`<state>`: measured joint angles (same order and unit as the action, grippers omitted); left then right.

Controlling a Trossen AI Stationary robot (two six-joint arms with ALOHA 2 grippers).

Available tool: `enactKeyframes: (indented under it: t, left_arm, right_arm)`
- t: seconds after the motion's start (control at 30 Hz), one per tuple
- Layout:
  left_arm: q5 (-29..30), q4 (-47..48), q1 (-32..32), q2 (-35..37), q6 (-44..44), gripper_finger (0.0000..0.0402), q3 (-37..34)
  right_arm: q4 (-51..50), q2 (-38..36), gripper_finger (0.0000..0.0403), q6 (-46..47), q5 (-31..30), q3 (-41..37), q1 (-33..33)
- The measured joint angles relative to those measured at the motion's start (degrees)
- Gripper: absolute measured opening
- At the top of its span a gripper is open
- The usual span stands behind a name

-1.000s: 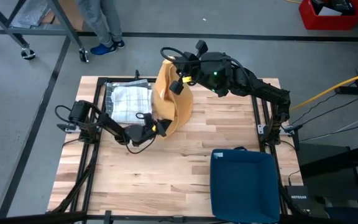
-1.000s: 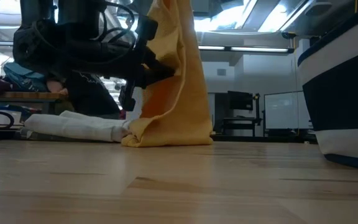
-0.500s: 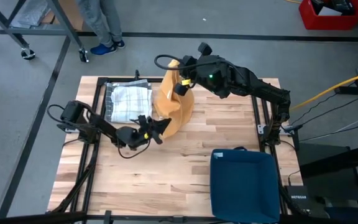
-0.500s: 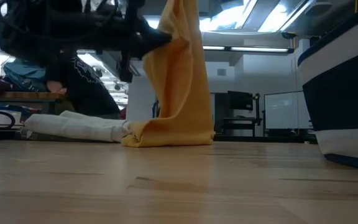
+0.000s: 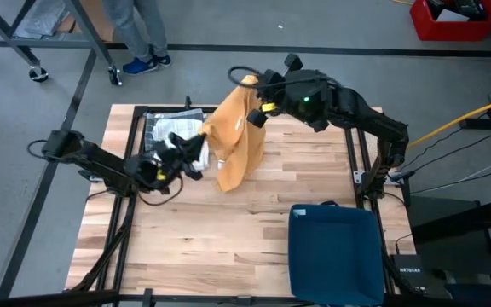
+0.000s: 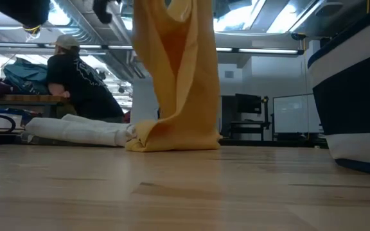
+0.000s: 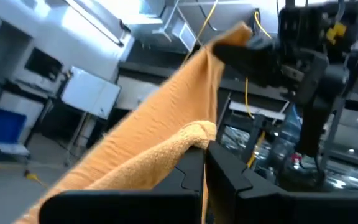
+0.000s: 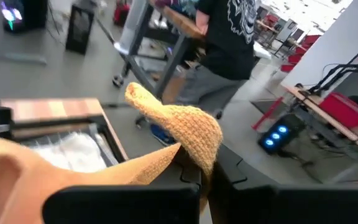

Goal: Fold towel
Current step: Fold the yellow towel

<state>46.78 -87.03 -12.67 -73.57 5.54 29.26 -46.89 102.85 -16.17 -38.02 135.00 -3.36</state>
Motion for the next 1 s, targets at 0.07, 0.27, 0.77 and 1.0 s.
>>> enactKeyframes:
  t: [0.07,0.27,0.77,1.0]
  left_arm:
    - [0.09,1.82,0.00,3.39,2.50,0.0000,0.00]
    - [0.17,3.96,0.10,11.78,8.76,0.0000,0.15]
    - [-7.93,22.33,8.50,21.17,13.08,0.0000,20.59]
    - [-11.70,38.05,16.02,15.11,8.54,0.0000,36.23]
  right_arm:
    - [1.01,-0.76,0.0004,1.01,1.47,0.00,0.00]
    - [4.94,-2.87,0.0005,1.19,5.18,0.00,0.00]
    - [23.05,-8.83,0.0005,-6.27,14.22,0.00,-0.04]
    - [25.88,-10.79,0.0005,-15.15,11.47,0.00,-0.93]
